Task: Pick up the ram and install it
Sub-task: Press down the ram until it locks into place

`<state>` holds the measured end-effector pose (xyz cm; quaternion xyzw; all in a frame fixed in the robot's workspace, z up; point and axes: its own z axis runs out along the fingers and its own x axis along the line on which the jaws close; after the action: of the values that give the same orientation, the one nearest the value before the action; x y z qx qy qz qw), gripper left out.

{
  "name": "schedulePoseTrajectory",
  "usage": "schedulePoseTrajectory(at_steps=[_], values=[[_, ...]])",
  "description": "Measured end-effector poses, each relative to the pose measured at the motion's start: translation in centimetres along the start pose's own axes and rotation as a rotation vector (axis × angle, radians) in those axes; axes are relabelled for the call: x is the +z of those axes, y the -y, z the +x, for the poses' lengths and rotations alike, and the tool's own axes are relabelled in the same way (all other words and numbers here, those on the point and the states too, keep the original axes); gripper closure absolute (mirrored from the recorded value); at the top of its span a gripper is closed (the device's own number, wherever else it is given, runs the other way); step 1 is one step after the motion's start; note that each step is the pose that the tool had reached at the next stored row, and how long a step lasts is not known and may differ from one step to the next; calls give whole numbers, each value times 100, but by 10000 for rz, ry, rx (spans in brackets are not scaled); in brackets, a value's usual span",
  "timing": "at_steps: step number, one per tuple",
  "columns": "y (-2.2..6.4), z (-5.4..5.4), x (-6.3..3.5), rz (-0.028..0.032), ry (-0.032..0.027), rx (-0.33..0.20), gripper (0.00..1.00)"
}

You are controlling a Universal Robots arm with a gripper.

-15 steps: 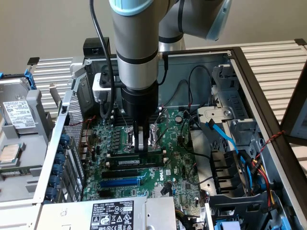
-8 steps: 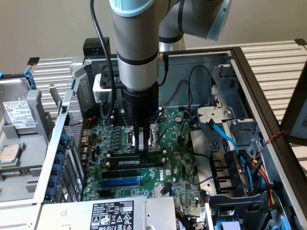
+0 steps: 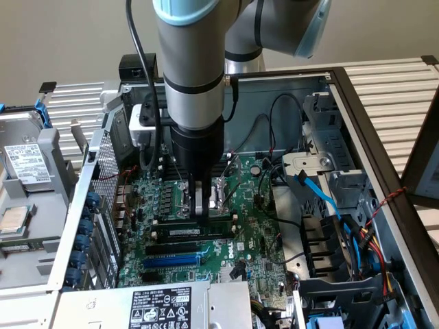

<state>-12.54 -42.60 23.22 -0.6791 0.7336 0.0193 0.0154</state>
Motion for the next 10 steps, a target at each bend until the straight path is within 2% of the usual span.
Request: schedulePoseTrajectory(at_steps=[7, 10], values=[[-135, 11, -1, -1, 7, 8, 90], [-149, 12, 10, 0, 8, 11, 90]])
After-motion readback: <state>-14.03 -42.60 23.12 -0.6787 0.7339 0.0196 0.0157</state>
